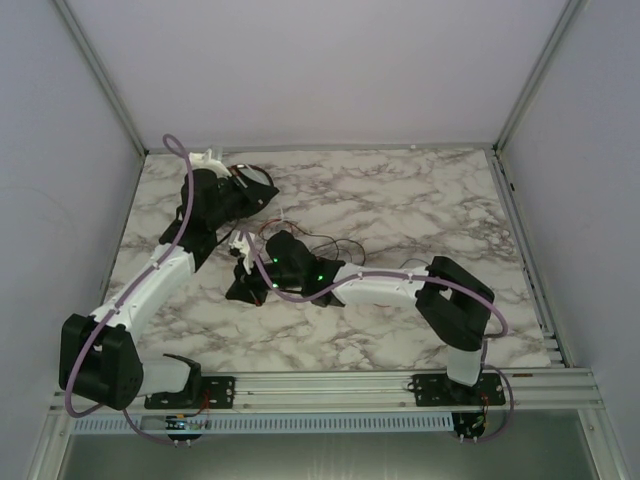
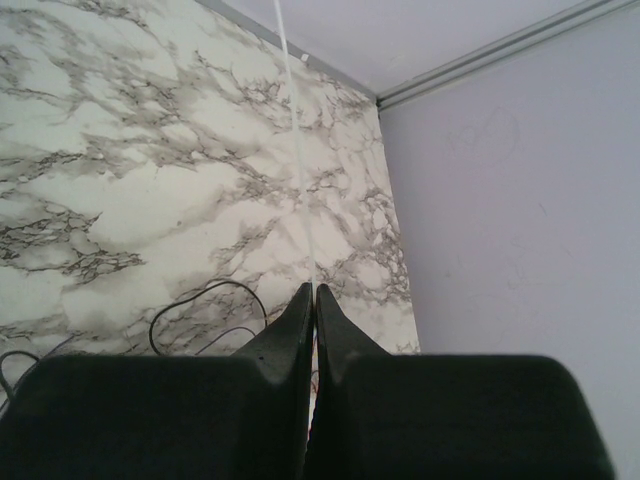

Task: Zip-tie the wires
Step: Adjust the cable at the center of the board.

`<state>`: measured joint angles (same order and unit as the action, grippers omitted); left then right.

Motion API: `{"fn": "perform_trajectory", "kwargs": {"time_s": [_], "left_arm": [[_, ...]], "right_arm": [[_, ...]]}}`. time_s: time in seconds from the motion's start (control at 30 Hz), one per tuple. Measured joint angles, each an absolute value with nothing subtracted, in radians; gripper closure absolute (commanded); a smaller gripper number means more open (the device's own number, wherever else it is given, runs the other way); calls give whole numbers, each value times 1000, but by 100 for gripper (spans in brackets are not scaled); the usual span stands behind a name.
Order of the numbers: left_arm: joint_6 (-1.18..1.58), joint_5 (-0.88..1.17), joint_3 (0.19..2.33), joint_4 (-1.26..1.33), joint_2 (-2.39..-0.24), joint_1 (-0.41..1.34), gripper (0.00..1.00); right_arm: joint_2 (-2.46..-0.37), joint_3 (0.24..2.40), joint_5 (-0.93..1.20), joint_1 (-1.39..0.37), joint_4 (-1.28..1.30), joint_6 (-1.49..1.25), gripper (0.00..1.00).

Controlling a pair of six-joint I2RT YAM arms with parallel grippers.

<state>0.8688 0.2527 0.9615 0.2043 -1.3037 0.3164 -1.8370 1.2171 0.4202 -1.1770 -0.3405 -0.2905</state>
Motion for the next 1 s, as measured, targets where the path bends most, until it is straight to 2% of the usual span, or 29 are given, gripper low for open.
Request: {"fn": "perform_trajectory", "kwargs": {"time_s": [0.03, 0.07, 0.17, 0.27, 0.33, 0.5, 0.6, 0.77, 1.0], "left_arm": [[868, 252, 965, 205, -1305, 316, 100], [867, 252, 968, 205, -1305, 316, 100], [864, 253, 971, 205, -1305, 316, 100], [860, 253, 971, 205, -1305, 316, 100], [858, 254, 971, 205, -1304, 316, 100], [846, 254, 971, 205, -1304, 316, 100], [839, 255, 971, 205, -1304, 314, 100], [834, 261, 971, 205, -1301, 308, 100], [833, 276, 970, 206, -1289, 307, 100]], "right_arm": [[-1842, 1222, 428, -1177, -329, -284, 99], [-1845, 1227, 432, -1177, -318, -280, 91], [-1848, 1228, 436, -1171, -294, -279, 78], [-1847, 1228, 434, -1164, -279, -279, 57], [-1837, 1223, 426, -1159, -271, -277, 51], [-1706, 1136, 377, -1147, -267, -259, 45], [-1560, 1039, 308, -1142, -268, -226, 40], [-1299, 838, 149, -1118, -324, -171, 38], [-1118, 631, 80, -920, -439, -201, 38]]}}
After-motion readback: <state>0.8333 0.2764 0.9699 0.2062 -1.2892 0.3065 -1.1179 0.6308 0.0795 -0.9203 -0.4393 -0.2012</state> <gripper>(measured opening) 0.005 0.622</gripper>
